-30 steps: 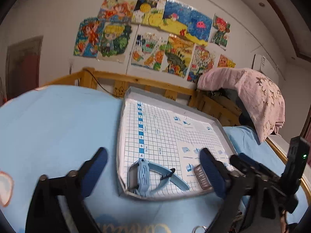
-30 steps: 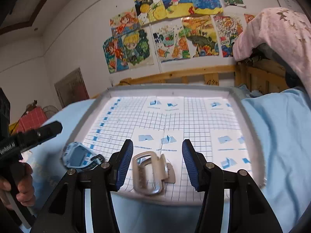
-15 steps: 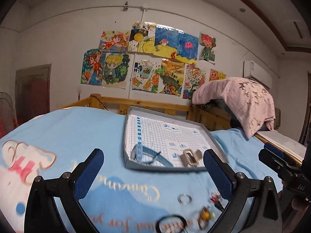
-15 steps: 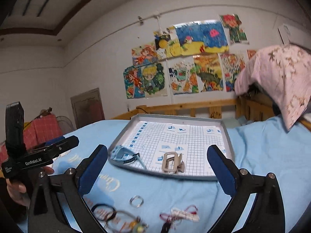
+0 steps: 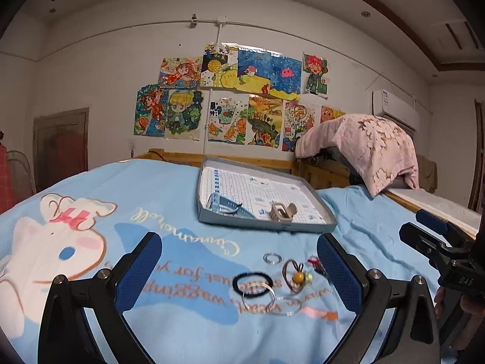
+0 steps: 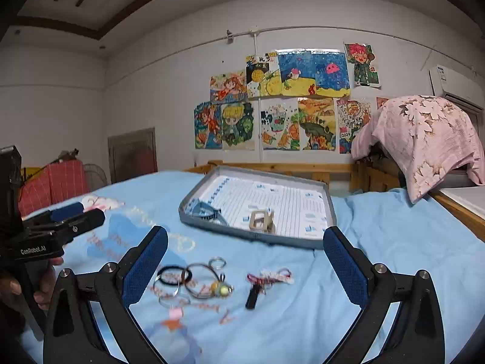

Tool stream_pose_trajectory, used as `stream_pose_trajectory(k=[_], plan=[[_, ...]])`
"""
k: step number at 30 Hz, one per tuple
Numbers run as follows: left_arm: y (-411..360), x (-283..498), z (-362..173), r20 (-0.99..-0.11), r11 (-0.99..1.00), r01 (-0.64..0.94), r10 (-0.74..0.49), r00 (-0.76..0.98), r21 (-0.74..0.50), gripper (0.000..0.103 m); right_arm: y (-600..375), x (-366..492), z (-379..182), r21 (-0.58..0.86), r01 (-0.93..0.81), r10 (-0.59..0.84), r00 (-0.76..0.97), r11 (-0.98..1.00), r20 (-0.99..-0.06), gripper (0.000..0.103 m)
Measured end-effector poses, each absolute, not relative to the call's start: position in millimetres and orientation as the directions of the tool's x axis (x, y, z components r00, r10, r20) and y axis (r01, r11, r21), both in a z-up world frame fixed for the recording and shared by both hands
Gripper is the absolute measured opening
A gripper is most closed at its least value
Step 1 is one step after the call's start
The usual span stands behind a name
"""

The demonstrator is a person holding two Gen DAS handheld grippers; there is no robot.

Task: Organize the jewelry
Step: 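Open both tools and pull them back from the tray, then grasp the black hair tie with the left tool while the right tool grasps the beaded hair tie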

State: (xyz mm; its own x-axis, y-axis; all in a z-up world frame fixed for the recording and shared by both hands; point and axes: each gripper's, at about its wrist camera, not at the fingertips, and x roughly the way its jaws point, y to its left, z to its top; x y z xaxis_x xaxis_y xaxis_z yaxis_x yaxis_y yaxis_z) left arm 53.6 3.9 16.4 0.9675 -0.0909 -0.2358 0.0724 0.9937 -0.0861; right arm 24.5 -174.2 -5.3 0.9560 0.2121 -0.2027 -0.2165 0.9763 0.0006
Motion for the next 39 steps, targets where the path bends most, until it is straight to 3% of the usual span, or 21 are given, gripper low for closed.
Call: stream_pose_trajectory(k=[19, 33, 39], plan=[[0.6, 50.2, -12.5, -0.344, 0.992, 0.056, -0.091, 0.935, -0.111, 0.103, -176.6, 19.1, -27.2, -0.004, -0.185, 0.176, 0.944, 0.983, -0.278, 0.101], [19.7, 98.4, -9.0, -0.415, 0.977, 0.045, -0.131, 0.9, -0.21, 0.103, -173.5, 58.8, -18.0, 0.011, -0.178, 0.175, 0.954, 0.984, -0.244, 0.101], [25.3, 122.7, -4.8, -0.402, 0.976, 0.013, -0.102, 0.91, -0.219, 0.103, -171.9, 90.2, -18.0, 0.05, -0.188, 0.195, 0.951, 0.981, -0.239, 0.101]])
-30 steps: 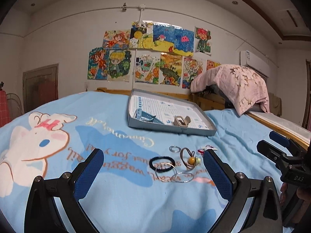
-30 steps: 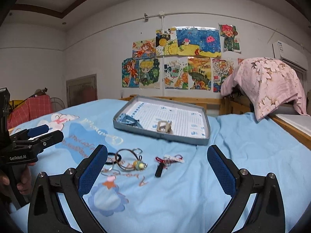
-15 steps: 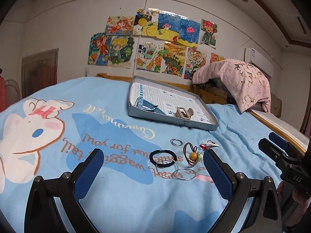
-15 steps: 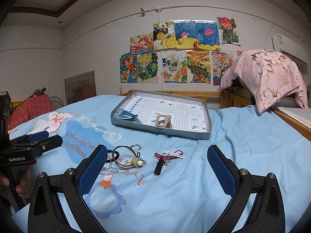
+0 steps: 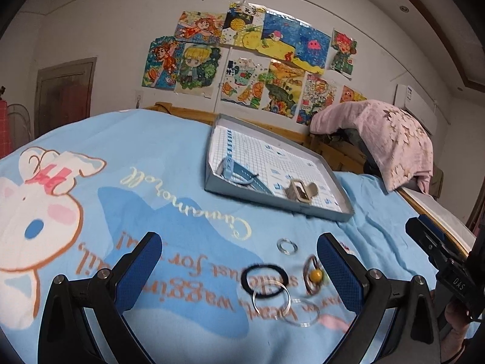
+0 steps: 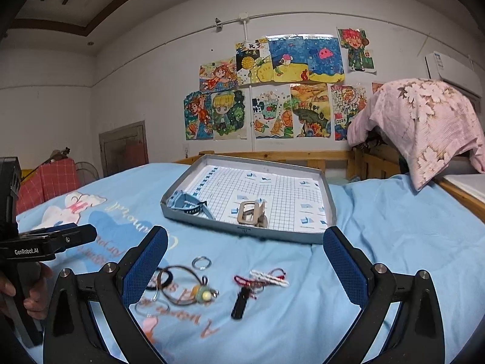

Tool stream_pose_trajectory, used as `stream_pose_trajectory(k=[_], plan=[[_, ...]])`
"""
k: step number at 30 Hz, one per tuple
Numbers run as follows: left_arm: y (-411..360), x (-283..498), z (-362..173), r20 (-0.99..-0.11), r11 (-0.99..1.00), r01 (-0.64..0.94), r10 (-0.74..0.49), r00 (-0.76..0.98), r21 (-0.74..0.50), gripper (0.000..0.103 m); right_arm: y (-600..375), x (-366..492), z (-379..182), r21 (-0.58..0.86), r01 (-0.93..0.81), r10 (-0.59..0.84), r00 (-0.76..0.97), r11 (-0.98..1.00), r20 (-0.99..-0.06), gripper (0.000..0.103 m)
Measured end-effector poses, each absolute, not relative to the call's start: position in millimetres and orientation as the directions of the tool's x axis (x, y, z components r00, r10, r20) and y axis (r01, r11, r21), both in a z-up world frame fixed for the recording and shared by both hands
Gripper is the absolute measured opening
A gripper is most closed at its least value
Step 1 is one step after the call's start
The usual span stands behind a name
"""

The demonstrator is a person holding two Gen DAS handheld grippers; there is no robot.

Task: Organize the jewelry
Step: 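Grasp the black hair tie with the left tool while the right tool grasps the beaded hair tie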

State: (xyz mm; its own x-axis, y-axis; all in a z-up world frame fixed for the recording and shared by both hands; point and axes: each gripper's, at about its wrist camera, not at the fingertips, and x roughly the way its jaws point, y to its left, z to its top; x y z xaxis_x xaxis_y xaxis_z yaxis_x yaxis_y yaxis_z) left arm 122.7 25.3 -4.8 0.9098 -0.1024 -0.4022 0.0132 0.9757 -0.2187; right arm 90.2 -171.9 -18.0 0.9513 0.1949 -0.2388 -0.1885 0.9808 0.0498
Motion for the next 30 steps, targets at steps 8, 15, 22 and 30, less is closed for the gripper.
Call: stream_pose_trajectory(k=[8, 15, 22, 30], plan=[[27.4, 151.6, -3.0, -0.447, 0.981, 0.016, -0.102, 0.889, -0.192, 0.103, -160.2, 122.5, -24.2, 0.06, -0.245, 0.252, 0.927, 0.968, -0.279, 0.101], [36.0, 182.6, -24.6, -0.563, 0.966, 0.078, -0.207, 0.8, -0.245, 0.092, -146.7, 142.6, -43.6, 0.07, -0.329, 0.329, 0.863, 0.942, -0.384, 0.1], [31.8, 197.0, -51.3, -0.638, 0.942, 0.148, -0.314, 0.703, -0.3, 0.054, -140.1, 153.7, -67.1, 0.095, -0.389, 0.385, 0.79, 0.916, -0.477, 0.057], [22.9, 212.1, -68.0, -0.718, 0.94, 0.177, -0.338, 0.608, -0.293, 0.031, -126.7, 159.2, -87.9, 0.1, -0.455, 0.426, 0.702, 0.885, -0.571, 0.051]])
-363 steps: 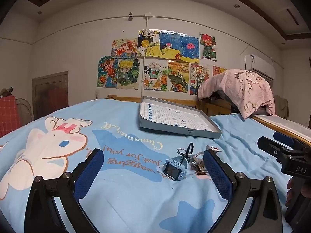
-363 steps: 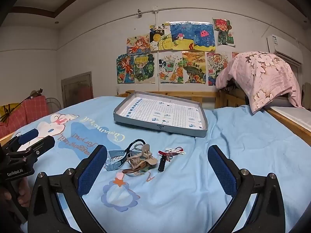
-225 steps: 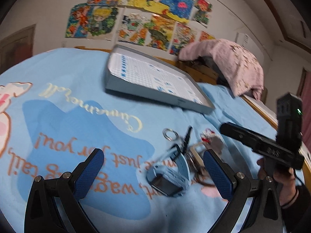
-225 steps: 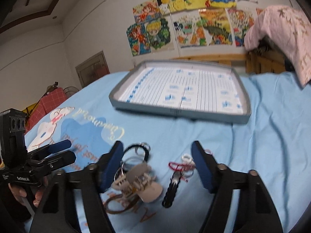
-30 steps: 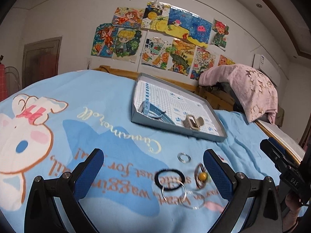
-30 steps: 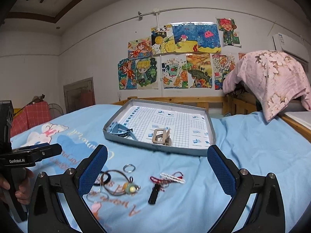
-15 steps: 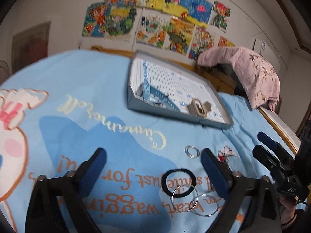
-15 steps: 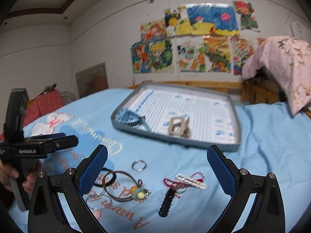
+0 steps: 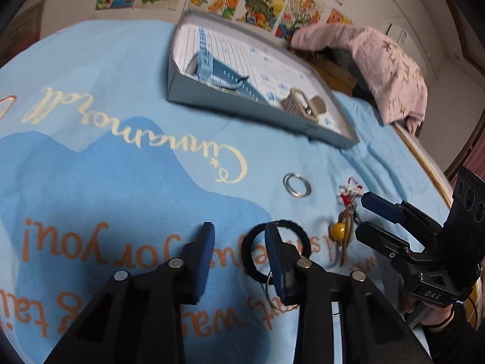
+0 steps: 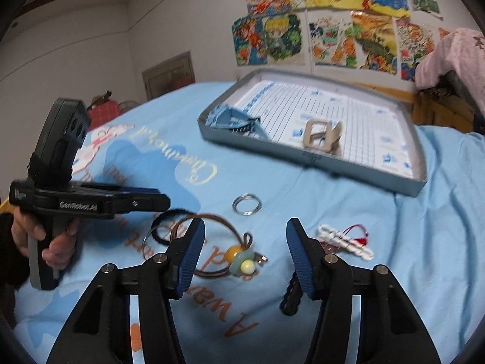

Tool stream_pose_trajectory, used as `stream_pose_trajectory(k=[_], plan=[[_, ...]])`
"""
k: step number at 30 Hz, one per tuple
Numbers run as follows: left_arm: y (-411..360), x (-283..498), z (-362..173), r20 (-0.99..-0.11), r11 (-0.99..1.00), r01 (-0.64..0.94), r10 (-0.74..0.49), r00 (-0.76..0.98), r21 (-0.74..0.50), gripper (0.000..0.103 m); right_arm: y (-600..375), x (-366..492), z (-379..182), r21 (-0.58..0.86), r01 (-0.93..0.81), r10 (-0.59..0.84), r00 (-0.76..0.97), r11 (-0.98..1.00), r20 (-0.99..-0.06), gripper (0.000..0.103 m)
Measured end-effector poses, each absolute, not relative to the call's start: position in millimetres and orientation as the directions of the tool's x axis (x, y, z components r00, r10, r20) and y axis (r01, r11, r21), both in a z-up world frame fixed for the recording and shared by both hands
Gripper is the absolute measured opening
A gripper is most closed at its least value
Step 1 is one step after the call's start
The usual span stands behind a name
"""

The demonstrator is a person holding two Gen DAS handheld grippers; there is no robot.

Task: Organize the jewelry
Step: 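Grasp the black hair tie with the left tool while the right tool grasps the beaded hair tie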

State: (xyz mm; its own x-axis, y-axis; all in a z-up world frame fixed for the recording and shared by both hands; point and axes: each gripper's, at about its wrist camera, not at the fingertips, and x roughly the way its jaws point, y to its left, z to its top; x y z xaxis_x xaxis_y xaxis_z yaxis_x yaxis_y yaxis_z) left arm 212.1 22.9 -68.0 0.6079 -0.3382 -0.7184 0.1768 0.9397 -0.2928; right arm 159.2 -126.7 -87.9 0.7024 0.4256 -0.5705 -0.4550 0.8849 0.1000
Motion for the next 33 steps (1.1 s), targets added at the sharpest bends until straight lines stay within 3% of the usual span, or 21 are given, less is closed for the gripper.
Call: stream_pose_trajectory(k=[6, 10, 21, 33], plan=[[13.7, 218.6, -75.6, -0.763, 0.942, 0.214, -0.335, 0.553, -0.259, 0.026, -123.7, 165.8, -99.2, 0.12, -0.456, 0.423, 0.652, 0.882, -0.629, 0.041], [7.8, 222.2, -79.5, -0.792, 0.948, 0.226, -0.313, 0.524, -0.226, 0.008, -121.9, 171.3, -106.3, 0.14, -0.458, 0.428, 0.619, 0.878, -0.658, 0.037], [19.4, 211.4, -70.9, -0.731, 0.938, 0.193, -0.344, 0.589, -0.286, 0.006, -116.5, 178.1, -113.9, 0.149, -0.459, 0.424, 0.585, 0.876, -0.691, 0.024], [25.0, 211.6, -23.1, -0.582, 0.944, 0.181, -0.313, 0.751, -0.275, 0.005, -141.4, 172.6, -83.0, 0.157, -0.4, 0.415, 0.714, 0.903, -0.563, 0.024]])
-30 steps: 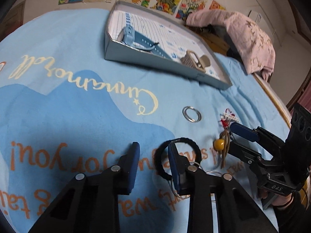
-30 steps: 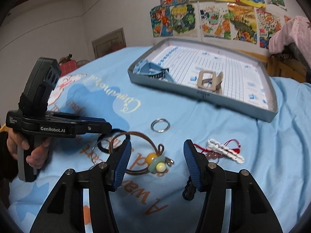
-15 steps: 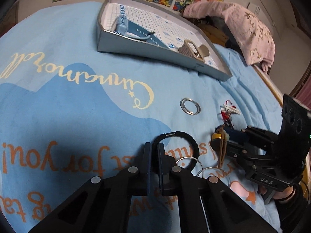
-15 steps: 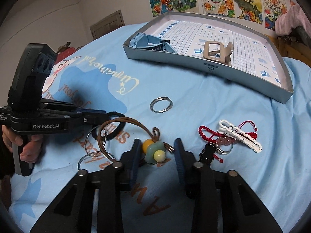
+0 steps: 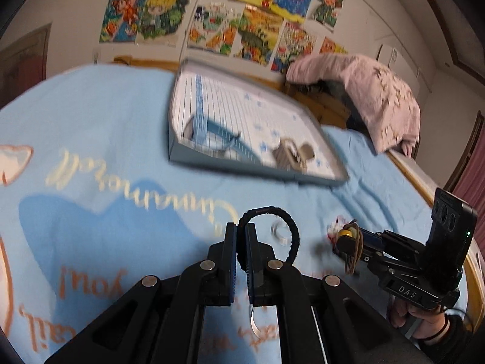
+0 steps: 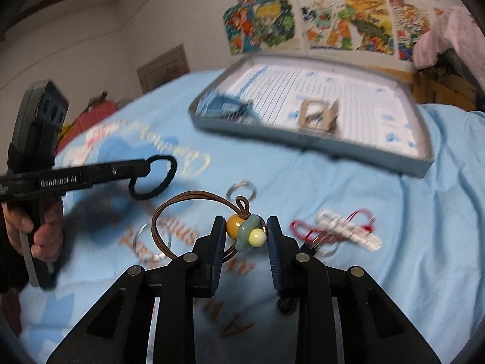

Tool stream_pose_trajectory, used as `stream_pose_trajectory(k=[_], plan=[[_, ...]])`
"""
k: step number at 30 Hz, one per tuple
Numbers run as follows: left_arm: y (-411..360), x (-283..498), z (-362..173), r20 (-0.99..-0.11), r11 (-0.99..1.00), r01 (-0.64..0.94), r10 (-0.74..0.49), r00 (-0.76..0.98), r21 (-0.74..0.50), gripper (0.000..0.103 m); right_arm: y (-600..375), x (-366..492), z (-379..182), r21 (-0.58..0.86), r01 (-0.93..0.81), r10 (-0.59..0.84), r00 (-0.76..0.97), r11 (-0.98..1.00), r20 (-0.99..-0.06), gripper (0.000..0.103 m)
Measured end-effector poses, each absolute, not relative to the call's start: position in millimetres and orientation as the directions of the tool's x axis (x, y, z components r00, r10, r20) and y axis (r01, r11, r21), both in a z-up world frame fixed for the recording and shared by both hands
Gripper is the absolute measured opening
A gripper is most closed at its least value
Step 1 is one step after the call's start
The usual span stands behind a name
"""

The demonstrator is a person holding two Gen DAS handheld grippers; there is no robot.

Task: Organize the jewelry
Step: 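Grasp the black hair tie with the left tool while the right tool grasps the beaded hair tie, then drop the black hair tie in the tray with the left tool while the right drops the beaded tie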

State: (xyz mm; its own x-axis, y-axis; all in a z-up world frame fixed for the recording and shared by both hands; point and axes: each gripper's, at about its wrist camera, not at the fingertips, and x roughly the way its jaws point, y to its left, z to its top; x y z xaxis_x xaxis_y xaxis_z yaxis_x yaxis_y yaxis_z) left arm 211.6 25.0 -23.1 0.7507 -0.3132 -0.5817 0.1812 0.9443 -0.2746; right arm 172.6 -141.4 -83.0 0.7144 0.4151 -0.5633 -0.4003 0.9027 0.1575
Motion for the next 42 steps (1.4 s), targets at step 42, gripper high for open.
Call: stream_pose_trajectory(k=[42], plan=[[-50.4, 360.5, -23.2, -0.636, 0.974, 0.145, -0.223, 0.739, -0.174, 0.029, -203.0, 321.8, -80.3, 0.073, -0.02, 0.06, 0.795, 0.997, -0.603, 0.047]])
